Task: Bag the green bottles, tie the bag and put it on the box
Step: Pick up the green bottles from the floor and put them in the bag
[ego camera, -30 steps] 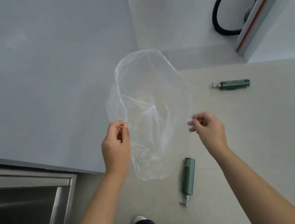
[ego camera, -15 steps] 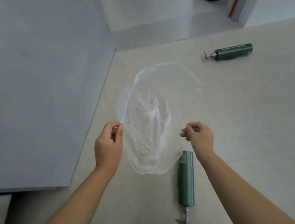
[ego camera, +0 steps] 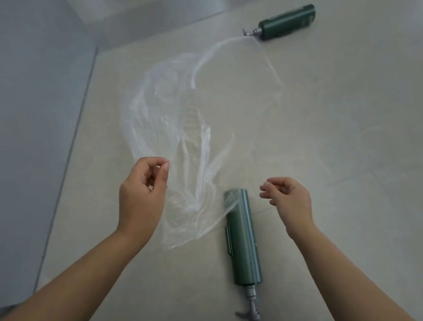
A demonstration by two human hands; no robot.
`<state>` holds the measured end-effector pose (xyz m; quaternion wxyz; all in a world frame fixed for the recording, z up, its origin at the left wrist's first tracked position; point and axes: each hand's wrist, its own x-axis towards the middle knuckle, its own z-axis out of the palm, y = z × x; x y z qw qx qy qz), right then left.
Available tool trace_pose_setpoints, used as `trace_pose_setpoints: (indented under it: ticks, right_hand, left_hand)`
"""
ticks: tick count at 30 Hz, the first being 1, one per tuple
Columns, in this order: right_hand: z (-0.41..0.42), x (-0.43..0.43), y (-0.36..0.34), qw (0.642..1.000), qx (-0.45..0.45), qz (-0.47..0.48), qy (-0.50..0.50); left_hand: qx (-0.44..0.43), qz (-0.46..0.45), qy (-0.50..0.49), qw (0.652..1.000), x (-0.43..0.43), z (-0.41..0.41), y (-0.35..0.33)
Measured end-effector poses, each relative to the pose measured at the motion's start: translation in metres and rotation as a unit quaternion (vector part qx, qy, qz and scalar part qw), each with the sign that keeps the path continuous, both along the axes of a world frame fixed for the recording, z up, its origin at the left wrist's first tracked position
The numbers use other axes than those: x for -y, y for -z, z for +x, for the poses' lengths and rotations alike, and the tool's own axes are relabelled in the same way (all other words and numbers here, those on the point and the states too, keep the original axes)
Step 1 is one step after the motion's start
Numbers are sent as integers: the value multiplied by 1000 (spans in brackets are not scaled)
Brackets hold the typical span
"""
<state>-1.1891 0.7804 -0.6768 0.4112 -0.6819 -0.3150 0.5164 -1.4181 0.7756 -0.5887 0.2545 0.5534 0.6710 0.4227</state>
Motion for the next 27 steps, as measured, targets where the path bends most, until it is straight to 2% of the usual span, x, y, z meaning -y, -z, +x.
trace_pose_setpoints:
  ticks: [8,16,27]
  right_hand:
    - [-3,54,37,999,10,-40,-24]
    - [-22,77,46,994,9,-73,-80]
    - [-37,94,70,985,77,-94,-123]
  left_hand:
    - [-15,9,41,999,2,18,19]
    - [-12,25,34,999,0,21,16]
    - [-11,20,18,1000,6,11,19]
